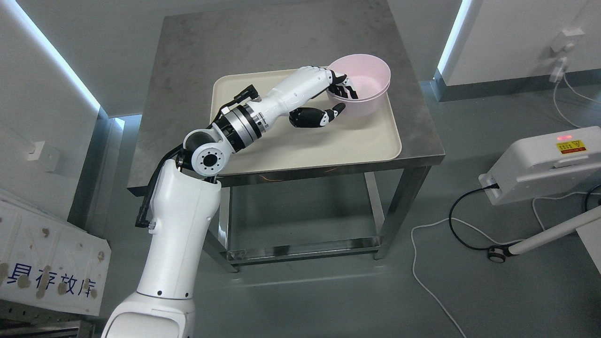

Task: Stack pink IKEA bowls on left shelf middle
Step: 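Grasp the stacked pink bowls with the left hand and lift them, then hold the stacked bowls in the left hand while turning toward the blue bins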

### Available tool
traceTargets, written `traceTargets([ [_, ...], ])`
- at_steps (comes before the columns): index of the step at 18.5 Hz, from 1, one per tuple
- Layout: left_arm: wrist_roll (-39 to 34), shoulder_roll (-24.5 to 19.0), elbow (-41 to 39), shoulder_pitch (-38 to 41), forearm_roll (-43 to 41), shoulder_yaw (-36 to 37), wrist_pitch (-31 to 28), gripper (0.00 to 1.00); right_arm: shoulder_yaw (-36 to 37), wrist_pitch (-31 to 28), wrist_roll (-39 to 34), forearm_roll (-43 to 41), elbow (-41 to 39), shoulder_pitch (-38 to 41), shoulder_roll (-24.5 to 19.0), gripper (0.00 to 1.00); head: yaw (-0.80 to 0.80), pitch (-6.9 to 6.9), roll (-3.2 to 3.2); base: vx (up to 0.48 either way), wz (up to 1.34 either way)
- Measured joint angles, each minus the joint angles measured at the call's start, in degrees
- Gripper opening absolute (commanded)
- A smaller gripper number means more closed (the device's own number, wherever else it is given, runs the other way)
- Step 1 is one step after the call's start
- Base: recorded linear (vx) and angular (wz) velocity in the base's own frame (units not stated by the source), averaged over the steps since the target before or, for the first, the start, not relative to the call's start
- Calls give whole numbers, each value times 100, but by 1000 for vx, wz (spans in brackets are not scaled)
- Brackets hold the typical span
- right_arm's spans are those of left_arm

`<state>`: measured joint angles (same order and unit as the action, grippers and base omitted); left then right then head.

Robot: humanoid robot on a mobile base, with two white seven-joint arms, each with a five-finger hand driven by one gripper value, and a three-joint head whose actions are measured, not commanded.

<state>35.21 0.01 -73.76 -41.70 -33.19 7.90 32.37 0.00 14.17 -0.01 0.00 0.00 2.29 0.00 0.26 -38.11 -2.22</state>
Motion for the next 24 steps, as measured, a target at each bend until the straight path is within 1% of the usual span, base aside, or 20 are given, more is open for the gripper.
traceTargets([
  [4, 315, 0, -276, 275, 310, -445, 352, 1, 0, 0, 0, 0, 0, 0, 0, 100, 0, 0, 0, 0, 0],
  [8, 400, 0, -576, 553, 477, -791, 605, 1, 0, 0, 0, 0, 0, -1, 0, 100, 0, 0, 0, -4, 0],
  [16, 432, 0, -1063, 896, 649, -1158, 666, 2, 0, 0, 0, 0, 0, -1, 0, 100, 0, 0, 0, -46, -2],
  [24, 437, 0, -1434, 1199, 699, -1362, 741, 2, 0, 0, 0, 0, 0, 0, 0, 100, 0, 0, 0, -231, -99],
])
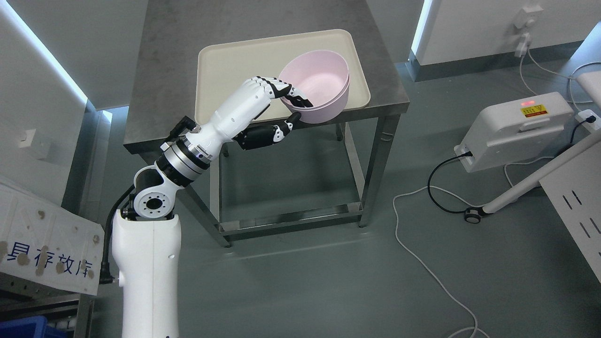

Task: Stack pink IKEA bowls on left shelf middle
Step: 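Hold the stacked bowls in the left hand while turning toward the blue bins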

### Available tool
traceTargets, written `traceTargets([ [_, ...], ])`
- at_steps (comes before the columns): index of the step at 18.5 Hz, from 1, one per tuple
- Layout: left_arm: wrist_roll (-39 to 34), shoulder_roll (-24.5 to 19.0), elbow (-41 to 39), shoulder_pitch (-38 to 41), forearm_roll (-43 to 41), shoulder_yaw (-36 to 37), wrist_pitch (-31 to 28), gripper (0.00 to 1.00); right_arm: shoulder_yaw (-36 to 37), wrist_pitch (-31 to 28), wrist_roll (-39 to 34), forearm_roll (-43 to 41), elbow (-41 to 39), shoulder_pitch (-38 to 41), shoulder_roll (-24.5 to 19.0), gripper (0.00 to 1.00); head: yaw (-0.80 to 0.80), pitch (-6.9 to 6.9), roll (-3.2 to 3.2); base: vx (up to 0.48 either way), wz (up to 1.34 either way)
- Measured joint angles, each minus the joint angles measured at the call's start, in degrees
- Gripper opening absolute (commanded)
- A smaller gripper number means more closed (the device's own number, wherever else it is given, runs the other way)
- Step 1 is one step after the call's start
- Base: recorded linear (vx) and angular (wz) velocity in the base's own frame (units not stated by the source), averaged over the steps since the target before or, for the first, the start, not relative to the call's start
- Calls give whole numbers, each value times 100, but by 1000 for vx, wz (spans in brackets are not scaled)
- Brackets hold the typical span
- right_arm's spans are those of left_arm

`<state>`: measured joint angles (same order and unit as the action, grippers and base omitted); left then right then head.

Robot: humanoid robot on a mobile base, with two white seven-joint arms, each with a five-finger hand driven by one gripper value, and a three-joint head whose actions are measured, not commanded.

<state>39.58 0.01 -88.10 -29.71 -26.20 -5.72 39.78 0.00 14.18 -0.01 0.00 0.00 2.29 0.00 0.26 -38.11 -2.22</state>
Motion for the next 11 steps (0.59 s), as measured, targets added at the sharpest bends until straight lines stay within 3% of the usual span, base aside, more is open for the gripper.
traceTargets([
  [11, 3, -1, -195, 80, 59, -104, 91, 2, 0, 0, 0, 0, 0, 0, 0, 100, 0, 0, 0, -291, 111],
])
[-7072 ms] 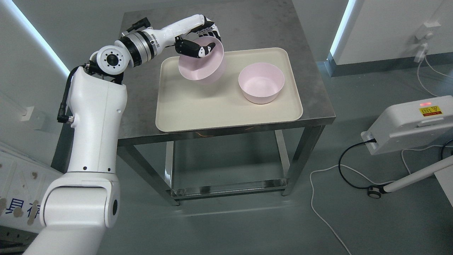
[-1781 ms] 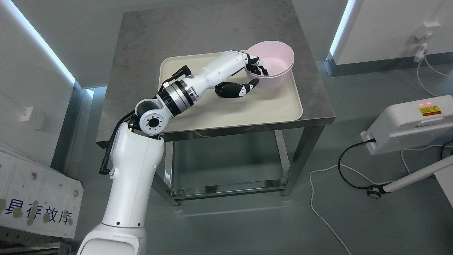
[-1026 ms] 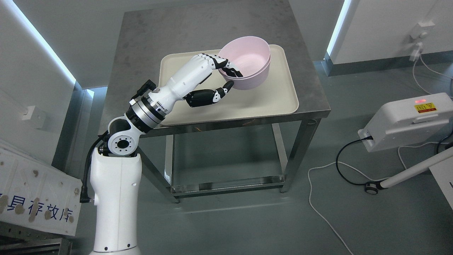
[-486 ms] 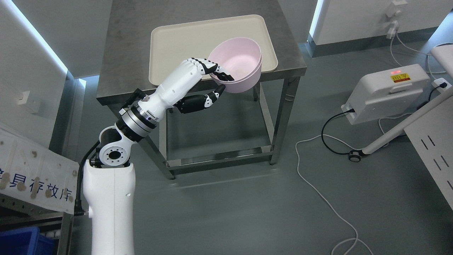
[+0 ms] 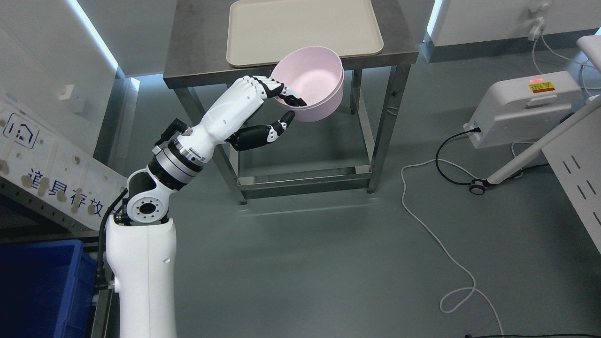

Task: Stack pink IKEA bowls on left shelf middle
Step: 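Hold the stacked bowls in the left hand while turning toward the blue bins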

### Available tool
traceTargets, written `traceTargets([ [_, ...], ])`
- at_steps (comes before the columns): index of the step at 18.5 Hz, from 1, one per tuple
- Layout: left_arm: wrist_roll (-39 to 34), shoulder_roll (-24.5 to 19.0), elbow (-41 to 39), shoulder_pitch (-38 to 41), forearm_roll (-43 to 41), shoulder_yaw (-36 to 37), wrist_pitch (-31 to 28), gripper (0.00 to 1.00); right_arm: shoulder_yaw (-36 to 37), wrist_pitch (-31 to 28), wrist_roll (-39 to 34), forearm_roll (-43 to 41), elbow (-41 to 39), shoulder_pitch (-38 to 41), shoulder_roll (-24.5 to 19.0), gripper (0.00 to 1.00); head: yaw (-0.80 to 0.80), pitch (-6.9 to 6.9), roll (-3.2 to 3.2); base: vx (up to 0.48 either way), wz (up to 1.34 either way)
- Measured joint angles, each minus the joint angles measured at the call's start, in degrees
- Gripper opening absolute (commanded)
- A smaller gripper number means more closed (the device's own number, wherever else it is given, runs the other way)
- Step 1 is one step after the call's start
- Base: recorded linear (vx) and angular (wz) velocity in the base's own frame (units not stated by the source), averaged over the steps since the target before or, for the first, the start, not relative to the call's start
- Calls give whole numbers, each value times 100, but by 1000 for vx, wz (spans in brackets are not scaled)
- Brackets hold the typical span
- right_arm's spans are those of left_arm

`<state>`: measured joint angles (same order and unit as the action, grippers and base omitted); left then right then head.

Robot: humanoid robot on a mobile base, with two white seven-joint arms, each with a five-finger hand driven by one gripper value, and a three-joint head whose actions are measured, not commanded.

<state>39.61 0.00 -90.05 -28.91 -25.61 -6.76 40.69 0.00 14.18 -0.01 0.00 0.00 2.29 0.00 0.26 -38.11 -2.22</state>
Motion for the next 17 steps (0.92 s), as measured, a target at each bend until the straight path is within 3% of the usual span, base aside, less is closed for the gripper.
traceTargets([
  [17, -39, 0, -469, -14, 297, 193, 207, 2, 0, 0, 0, 0, 0, 0, 0, 100, 0, 0, 0, -239, 342],
])
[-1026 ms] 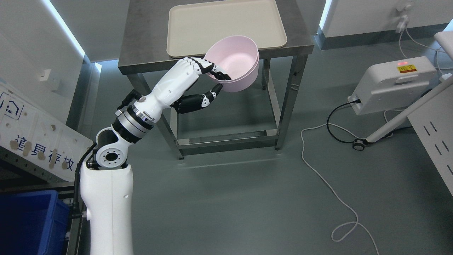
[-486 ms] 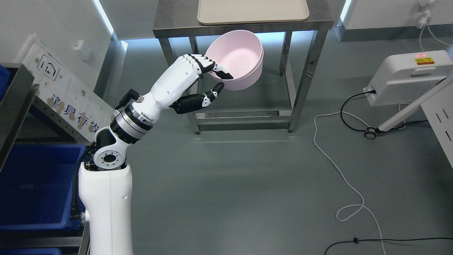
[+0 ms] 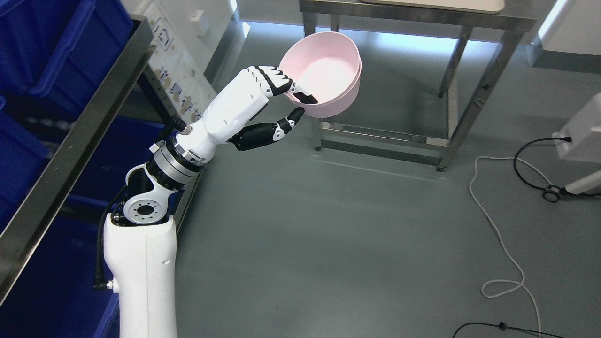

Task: Stack pink IKEA bowls on left shelf middle
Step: 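Hold the stacked bowls in the left hand while turning toward the blue bins, then lower the stacked bowls into the middle blue bin and release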

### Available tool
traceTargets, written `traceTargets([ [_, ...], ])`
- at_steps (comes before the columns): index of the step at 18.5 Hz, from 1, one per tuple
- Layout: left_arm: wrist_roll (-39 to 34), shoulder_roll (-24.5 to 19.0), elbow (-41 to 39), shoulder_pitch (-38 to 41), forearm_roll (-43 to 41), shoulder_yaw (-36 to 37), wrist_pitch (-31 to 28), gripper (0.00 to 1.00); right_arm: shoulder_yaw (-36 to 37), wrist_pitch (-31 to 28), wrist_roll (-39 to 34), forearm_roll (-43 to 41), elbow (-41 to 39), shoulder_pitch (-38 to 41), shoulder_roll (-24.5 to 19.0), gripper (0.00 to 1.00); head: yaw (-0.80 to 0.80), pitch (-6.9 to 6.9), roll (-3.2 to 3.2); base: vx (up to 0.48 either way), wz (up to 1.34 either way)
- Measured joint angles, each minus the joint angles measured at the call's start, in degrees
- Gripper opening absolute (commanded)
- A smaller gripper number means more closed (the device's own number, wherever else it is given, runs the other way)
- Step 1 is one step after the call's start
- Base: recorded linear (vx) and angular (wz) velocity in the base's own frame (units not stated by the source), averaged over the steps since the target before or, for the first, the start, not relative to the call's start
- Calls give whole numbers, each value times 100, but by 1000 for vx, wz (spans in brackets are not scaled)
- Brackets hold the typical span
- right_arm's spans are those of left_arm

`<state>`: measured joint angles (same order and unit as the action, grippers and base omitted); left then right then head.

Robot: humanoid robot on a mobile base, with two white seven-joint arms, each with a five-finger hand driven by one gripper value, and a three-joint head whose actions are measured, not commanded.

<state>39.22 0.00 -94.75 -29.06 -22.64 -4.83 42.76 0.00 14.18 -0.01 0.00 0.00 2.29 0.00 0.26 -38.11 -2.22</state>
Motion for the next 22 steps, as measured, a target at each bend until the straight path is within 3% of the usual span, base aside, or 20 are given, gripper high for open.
traceTargets([
  [13, -86, 0, -339, -452, 499, 578, -153, 2, 0, 0, 4, 0, 0, 0, 0, 100, 0, 1, 0, -152, 977],
  [18, -54, 0, -400, -1056, 510, 681, -922, 2, 0, 0, 4, 0, 0, -1, 0, 100, 0, 2, 0, -25, 1200],
  [22, 141, -34, -325, -1278, 234, 421, -1165, 2, 0, 0, 4, 0, 0, -2, 0, 100, 0, 3, 0, 102, 795],
])
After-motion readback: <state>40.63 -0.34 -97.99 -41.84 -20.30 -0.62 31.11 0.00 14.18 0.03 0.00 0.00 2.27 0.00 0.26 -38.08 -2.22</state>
